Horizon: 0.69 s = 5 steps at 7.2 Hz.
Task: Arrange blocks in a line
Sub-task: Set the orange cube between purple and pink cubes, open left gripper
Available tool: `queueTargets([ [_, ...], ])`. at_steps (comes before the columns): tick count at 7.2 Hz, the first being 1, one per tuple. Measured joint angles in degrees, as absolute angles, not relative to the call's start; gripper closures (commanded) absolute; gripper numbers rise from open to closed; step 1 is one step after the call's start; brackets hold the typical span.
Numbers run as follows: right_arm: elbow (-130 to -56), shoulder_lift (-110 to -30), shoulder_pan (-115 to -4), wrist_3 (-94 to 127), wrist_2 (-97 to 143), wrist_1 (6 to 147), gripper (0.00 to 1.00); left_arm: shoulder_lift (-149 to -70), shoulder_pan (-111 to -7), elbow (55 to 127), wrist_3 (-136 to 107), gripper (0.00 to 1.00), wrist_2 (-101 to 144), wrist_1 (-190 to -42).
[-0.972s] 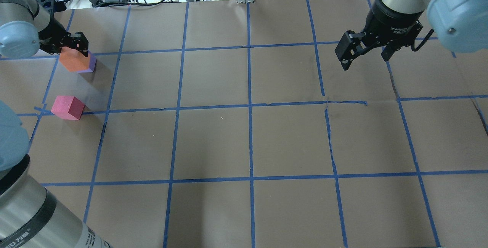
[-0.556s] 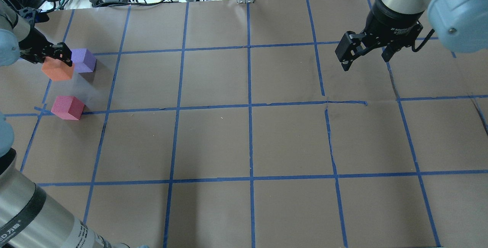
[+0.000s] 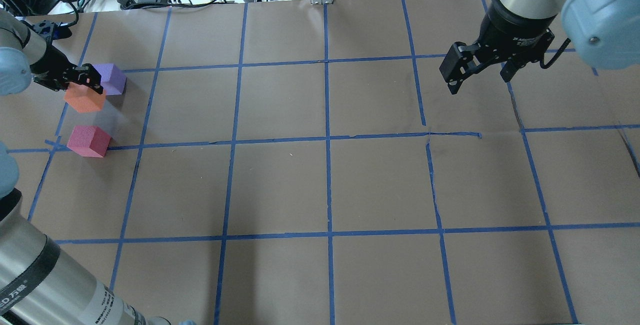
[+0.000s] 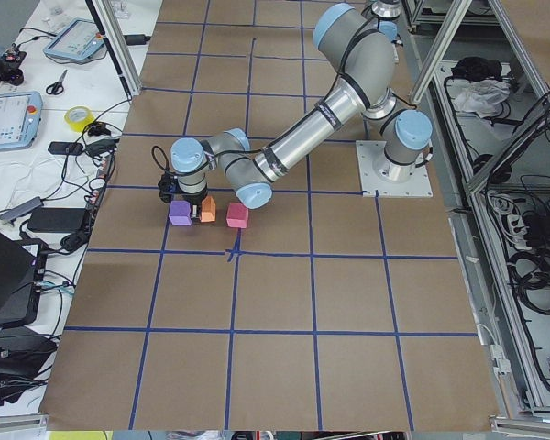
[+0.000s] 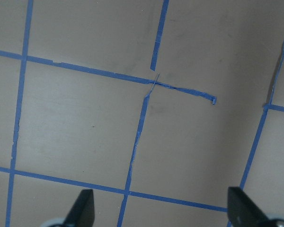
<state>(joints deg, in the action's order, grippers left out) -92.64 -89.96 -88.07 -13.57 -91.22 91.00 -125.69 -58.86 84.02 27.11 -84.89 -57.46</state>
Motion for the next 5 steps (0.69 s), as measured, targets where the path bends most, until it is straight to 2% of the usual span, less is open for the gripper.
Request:
queueTargets([
  [2, -92.2, -90.8, -88.0, -13.3, -93.6, 90.0, 0.00, -126.8, -58.9, 84.2, 26.9, 0.61, -84.8, -57.0],
  [5, -92.6, -94.5, -88.2, -13.1, -90.6, 89.1, 0.00, -127.6, -58.9, 84.9, 26.9, 0.00, -85.0, -56.7],
])
